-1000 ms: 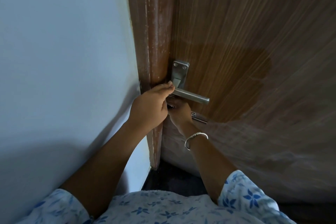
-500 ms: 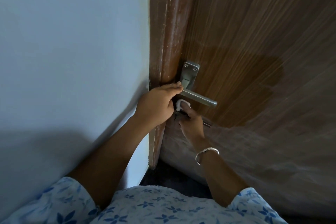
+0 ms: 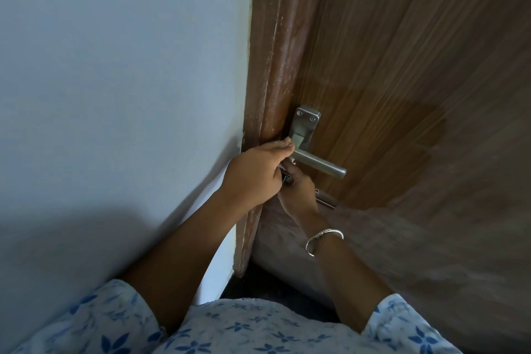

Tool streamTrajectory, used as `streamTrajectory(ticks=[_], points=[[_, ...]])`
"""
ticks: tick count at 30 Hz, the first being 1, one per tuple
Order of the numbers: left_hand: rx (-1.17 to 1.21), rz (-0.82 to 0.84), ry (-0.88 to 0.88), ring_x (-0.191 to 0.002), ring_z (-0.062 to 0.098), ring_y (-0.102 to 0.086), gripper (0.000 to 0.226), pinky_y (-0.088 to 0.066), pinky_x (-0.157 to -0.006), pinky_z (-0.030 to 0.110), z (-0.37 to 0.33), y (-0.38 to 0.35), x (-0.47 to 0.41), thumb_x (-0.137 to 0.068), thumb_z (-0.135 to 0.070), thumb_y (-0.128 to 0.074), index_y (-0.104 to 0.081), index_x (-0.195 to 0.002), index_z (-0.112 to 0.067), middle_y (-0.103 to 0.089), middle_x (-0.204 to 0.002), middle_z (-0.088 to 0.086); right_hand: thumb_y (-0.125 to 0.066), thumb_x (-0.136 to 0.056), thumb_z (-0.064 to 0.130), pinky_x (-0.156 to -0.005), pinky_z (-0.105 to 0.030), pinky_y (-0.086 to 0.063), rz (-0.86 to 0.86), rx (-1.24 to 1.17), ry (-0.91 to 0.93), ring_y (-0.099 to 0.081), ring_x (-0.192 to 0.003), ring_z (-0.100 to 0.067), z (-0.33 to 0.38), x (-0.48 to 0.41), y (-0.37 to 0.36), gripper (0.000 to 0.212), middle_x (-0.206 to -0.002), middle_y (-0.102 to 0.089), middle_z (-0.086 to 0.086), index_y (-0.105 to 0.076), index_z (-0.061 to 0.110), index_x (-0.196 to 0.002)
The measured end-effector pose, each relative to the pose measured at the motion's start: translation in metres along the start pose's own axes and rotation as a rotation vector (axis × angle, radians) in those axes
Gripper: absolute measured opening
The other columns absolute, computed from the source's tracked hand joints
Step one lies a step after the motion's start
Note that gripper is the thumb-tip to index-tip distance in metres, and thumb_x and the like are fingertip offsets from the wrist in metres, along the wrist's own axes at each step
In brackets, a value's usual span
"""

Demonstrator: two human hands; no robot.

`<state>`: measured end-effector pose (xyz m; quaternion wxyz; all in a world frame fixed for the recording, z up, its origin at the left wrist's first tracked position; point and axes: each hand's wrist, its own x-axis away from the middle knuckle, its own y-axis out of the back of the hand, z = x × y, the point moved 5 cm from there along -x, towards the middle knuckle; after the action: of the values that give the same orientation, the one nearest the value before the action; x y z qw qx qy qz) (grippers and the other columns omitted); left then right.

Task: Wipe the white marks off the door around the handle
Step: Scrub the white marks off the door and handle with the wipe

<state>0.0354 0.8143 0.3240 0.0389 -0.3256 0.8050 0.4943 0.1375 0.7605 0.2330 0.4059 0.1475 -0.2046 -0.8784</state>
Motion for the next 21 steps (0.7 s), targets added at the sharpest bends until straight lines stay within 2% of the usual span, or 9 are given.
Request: streamTrajectory(ticks=[3, 6, 8, 9, 11, 12, 15, 17, 21], points=[[-0.007, 0.011, -0.003, -0.126, 0.012, -0.049, 0.054, -0.052, -0.09, 0.03, 0.0, 0.0, 0.0, -0.083, -0.002, -0.051, -0.049, -0.133, -0.02, -0.049, -0.14, -0.006, -0.06, -0.084, 0.006, -0.086, -0.039, -0.053, -0.062, -0.088, -0.099, -0.063, -0.091, -0.01, -0.009, 0.008, 0.01, 0.051, -0.111, -0.069, 0.006, -0.056, 0.032, -0.127], [-0.019, 0.005, 0.01, -0.124, 0.012, -0.05, 0.055, -0.054, -0.084, 0.03, -0.001, 0.0, 0.002, -0.083, -0.002, -0.051, -0.049, -0.134, -0.021, -0.048, -0.14, -0.008, -0.06, -0.081, 0.001, -0.061, -0.033, -0.057, -0.185, -0.131, -0.206, -0.064, -0.065, -0.006, -0.028, 0.019, 0.031, 0.048, -0.078, -0.066, 0.025, -0.062, 0.029, -0.12], [-0.034, 0.001, 0.01, -0.124, 0.012, -0.05, 0.055, -0.053, -0.083, 0.026, -0.002, -0.001, 0.003, -0.083, -0.004, -0.052, -0.048, -0.134, -0.022, -0.047, -0.14, -0.009, -0.06, -0.082, 0.0, -0.043, -0.025, -0.048, -0.296, -0.175, -0.251, -0.055, -0.047, -0.005, -0.039, 0.029, 0.05, 0.042, -0.068, -0.066, 0.02, -0.066, 0.027, -0.113], [-0.047, 0.005, 0.008, -0.124, 0.013, -0.05, 0.055, -0.051, -0.082, 0.024, -0.002, -0.001, 0.004, -0.083, -0.005, -0.054, -0.047, -0.135, -0.023, -0.047, -0.141, -0.009, -0.061, -0.083, 0.001, -0.041, -0.021, -0.044, -0.349, -0.196, -0.248, -0.051, -0.045, -0.002, -0.043, 0.033, 0.059, 0.037, -0.068, -0.067, 0.016, -0.068, 0.026, -0.109], [-0.083, 0.013, 0.002, -0.122, 0.015, -0.052, 0.055, -0.049, -0.079, 0.023, -0.004, -0.001, 0.004, -0.083, -0.01, -0.056, -0.046, -0.136, -0.022, -0.047, -0.141, -0.009, -0.065, -0.083, 0.004, -0.045, -0.017, -0.045, -0.43, -0.221, -0.214, -0.051, -0.049, -0.001, -0.041, 0.04, 0.077, 0.031, -0.071, -0.07, 0.016, -0.07, 0.029, -0.101], [-0.103, 0.017, 0.003, -0.121, 0.016, -0.054, 0.055, -0.05, -0.078, 0.023, -0.005, -0.001, 0.004, -0.083, -0.012, -0.058, -0.046, -0.136, -0.022, -0.047, -0.141, -0.009, -0.066, -0.082, 0.003, -0.049, -0.02, -0.048, -0.461, -0.247, -0.205, -0.053, -0.053, -0.005, -0.039, 0.042, 0.085, 0.033, -0.073, -0.07, 0.017, -0.07, 0.033, -0.097], [-0.135, 0.025, 0.012, -0.118, 0.018, -0.057, 0.055, -0.049, -0.077, 0.023, -0.009, -0.001, 0.005, -0.083, -0.018, -0.061, -0.046, -0.135, -0.022, -0.047, -0.141, -0.008, -0.065, -0.08, 0.0, -0.075, -0.04, -0.056, -0.548, -0.32, -0.204, -0.067, -0.078, -0.015, -0.028, 0.046, 0.104, 0.04, -0.088, -0.072, 0.013, -0.071, 0.04, -0.086], [-0.139, 0.031, 0.029, -0.113, 0.019, -0.06, 0.053, -0.05, -0.076, 0.023, -0.012, -0.001, 0.004, -0.083, -0.021, -0.062, -0.047, -0.135, -0.021, -0.047, -0.141, -0.007, -0.067, -0.08, 0.003, -0.088, -0.05, -0.052, -0.58, -0.374, -0.185, -0.067, -0.095, -0.02, -0.017, 0.046, 0.114, 0.035, -0.094, -0.073, 0.011, -0.072, 0.037, -0.087], [-0.144, 0.043, 0.06, -0.094, 0.018, -0.066, 0.047, -0.047, -0.069, 0.02, -0.016, 0.001, -0.002, -0.083, -0.027, -0.059, -0.052, -0.13, -0.021, -0.054, -0.136, -0.006, -0.07, -0.081, 0.009, -0.086, -0.047, -0.051, -0.549, -0.368, -0.08, -0.066, -0.093, -0.012, 0.021, 0.038, 0.129, 0.031, -0.095, -0.072, 0.016, -0.072, 0.038, -0.093]])
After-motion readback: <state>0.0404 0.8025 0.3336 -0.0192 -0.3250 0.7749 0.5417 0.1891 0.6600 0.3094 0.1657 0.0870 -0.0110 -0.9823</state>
